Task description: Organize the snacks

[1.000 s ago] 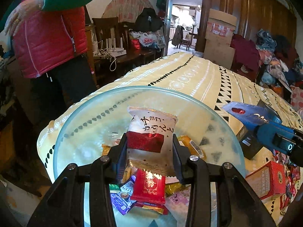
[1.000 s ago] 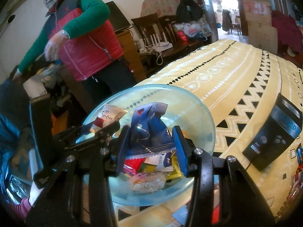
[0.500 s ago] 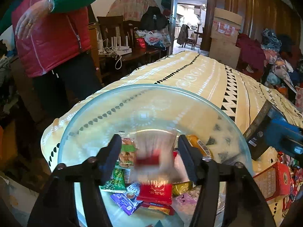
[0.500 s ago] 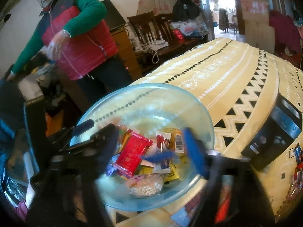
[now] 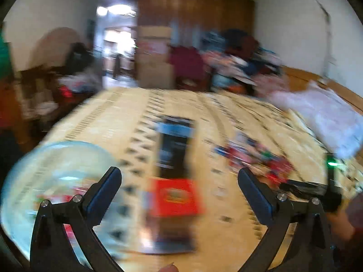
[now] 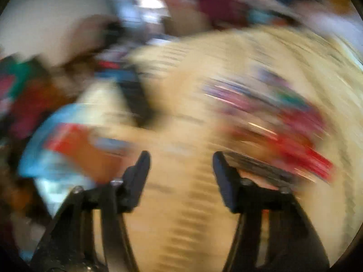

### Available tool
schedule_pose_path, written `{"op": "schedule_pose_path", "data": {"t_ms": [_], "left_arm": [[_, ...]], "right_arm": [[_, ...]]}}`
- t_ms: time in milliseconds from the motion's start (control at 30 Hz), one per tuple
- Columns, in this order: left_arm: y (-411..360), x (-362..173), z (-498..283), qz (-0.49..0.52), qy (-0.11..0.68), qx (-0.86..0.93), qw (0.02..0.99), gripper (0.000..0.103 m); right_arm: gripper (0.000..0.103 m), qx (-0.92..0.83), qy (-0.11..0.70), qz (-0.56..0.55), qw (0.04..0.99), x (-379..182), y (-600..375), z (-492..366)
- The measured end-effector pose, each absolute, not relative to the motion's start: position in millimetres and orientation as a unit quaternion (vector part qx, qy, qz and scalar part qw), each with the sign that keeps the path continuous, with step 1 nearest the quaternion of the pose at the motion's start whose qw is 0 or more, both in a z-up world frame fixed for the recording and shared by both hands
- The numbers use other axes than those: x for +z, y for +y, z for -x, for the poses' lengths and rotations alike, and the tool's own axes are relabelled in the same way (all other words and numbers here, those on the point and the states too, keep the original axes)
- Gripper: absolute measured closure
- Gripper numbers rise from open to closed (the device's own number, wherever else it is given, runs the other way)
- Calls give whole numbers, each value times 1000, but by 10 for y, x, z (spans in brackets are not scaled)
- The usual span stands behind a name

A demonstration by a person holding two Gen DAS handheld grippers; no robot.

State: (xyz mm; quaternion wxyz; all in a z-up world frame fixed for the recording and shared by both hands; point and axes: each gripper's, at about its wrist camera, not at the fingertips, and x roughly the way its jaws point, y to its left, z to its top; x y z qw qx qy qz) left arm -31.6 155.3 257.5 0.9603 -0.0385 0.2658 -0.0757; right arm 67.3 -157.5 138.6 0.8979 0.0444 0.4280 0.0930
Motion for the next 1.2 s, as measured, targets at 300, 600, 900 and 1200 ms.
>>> {"op": "schedule_pose_path", "data": {"t_ms": [300,600,900,1200], "left_arm": [[558,1811,3,33,365,-146,919,0],[358,1489,-62,33,399,-126,908,0],[189,1301,-85,33,410,-127,902,0],[395,1132,-100,45,424,-95,899,0]], "right_arm": [[65,-83,481,-120,865,663,-3639,-1092],[63,100,497,-148,850,587,-2537,-907],[60,111,468,-61,875,1010,-2375,-593],[61,149,536,-85,826,507,-1590,-1184]]}}
